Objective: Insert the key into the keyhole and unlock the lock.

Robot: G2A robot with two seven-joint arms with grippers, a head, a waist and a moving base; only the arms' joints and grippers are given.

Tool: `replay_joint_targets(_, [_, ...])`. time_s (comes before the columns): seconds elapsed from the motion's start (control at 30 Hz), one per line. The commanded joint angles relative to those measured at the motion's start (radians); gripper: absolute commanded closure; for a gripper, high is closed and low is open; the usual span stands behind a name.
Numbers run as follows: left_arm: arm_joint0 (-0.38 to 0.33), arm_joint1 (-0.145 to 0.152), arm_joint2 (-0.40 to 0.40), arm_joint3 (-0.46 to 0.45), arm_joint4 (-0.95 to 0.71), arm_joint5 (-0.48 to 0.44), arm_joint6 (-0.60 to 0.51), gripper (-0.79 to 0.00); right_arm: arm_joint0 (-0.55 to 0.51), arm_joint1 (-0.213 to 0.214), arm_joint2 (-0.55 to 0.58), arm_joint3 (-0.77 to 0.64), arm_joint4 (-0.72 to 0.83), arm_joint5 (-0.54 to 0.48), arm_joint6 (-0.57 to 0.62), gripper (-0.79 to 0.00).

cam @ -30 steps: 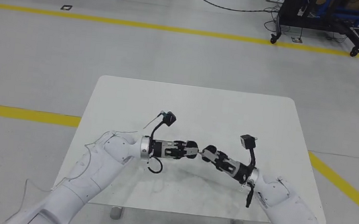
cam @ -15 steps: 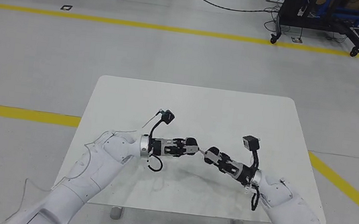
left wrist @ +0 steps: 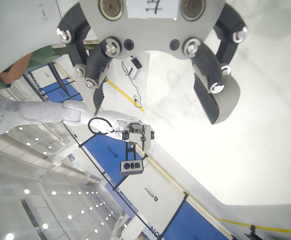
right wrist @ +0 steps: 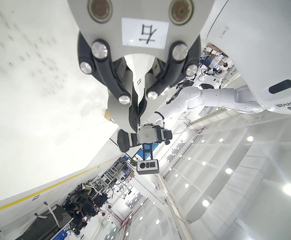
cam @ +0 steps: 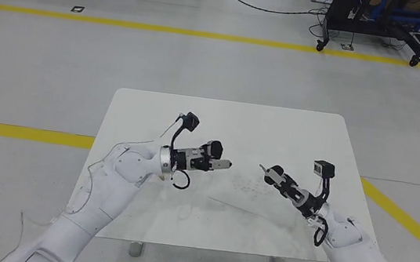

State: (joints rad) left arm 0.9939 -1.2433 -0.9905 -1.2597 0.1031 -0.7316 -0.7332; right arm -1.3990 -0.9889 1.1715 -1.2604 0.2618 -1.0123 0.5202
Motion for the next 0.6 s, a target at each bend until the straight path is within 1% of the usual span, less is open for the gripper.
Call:
replay_joint_targets(0.0, [0.058, 0.033, -0.098, -0.136, 0.096, 0.06, -0.029, -0.785, 0.0, 0.0, 0.0, 0.0, 0.0, 0.0, 0.0, 0.0])
replay_joint_targets(0.07, [0.144, 0.066, -0.207, -0.291, 0.176, 0.13, -0.088, -0.785, 0.0, 0.0, 0.0, 0.0, 0.0, 0.0, 0.0, 0.0])
replay_joint_targets(0.1, [0.192, 0.081, -0.262, -0.371, 0.201, 0.151, -0.121, -0.785, 0.0, 0.0, 0.0, 0.0, 0.0, 0.0, 0.0, 0.0])
replay_joint_targets(0.17, [0.29, 0.108, -0.372, -0.483, 0.232, 0.174, -0.19, -0.785, 0.0, 0.0, 0.0, 0.0, 0.0, 0.0, 0.0, 0.0])
replay_joint_targets(0.2, [0.334, 0.118, -0.419, -0.525, 0.239, 0.178, -0.216, -0.785, 0.0, 0.0, 0.0, 0.0, 0.0, 0.0, 0.0, 0.0])
replay_joint_targets(0.27, [0.409, 0.133, -0.509, -0.57, 0.246, 0.191, -0.239, -0.785, 0.0, 0.0, 0.0, 0.0, 0.0, 0.0, 0.0, 0.0])
replay_joint_targets(0.3, [0.44, 0.138, -0.552, -0.584, 0.268, 0.217, -0.225, -0.785, 0.0, 0.0, 0.0, 0.0, 0.0, 0.0, 0.0, 0.0])
replay_joint_targets(0.33, [0.47, 0.14, -0.591, -0.596, 0.318, 0.276, -0.183, -0.785, 0.0, 0.0, 0.0, 0.0, 0.0, 0.0, 0.0, 0.0])
replay_joint_targets(0.37, [0.502, 0.138, -0.601, -0.621, 0.343, 0.327, -0.125, -0.785, 0.0, 0.0, 0.0, 0.0, 0.0, 0.0, 0.0, 0.0])
replay_joint_targets(0.57, [0.502, 0.138, -0.601, -0.621, 0.343, 0.327, -0.125, -0.785, 0.0, 0.0, 0.0, 0.0, 0.0, 0.0, 0.0, 0.0])
